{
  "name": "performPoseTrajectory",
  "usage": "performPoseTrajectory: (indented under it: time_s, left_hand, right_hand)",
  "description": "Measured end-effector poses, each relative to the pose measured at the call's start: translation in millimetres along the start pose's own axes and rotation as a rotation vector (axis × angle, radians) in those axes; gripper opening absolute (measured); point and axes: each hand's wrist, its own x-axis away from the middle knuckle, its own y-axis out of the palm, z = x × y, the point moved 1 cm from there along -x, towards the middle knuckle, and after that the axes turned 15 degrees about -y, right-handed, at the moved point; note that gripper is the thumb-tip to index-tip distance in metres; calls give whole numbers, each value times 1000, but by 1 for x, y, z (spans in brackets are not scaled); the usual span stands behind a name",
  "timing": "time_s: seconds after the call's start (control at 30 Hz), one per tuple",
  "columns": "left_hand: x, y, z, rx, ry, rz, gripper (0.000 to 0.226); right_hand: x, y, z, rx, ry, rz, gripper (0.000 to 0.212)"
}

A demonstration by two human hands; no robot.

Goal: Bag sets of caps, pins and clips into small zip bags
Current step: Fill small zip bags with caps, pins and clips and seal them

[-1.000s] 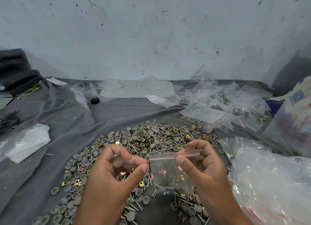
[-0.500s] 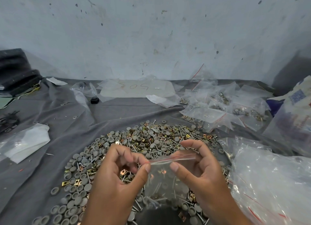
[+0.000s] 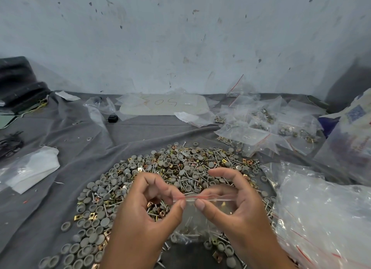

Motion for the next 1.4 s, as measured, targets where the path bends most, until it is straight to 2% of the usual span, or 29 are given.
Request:
performPoseTrajectory:
  time_s: [0.23,0.57,0.97,1.07,1.13,1.23,1.33,1.4]
  left_hand:
    - [1,1,2,-33,-12,-10,28]
    - [3,3,5,-33,-28,-5,33]
    - [3,1,5,-55,-66,4,38]
    - [3,-6,7,-57,-129,-36,44]
    - [5,-7,9,-57,-182,-82,45]
    - [6,-6,11,-45,-269,-127,58]
    - [2,-5,12,4,-322,-106,53]
    - [-3,-9,9,103,-330,-16,38]
  right_hand:
    - [-1,2,-2,-17,7,5,40]
    - [-2,6,-7,-33,-2,-22,49]
    - [-2,5,-8,13,27,-73,46]
    - [-8,-7,-13,-80,100,-108,41]
    - [-11,-19,-17,-57,145,-186,36]
    - [-16,-30,-22,3,182,-272,32]
    - [-24,-28,-30,66,213,-334,25]
    - [-41,-30,-35,118,183,-321,21]
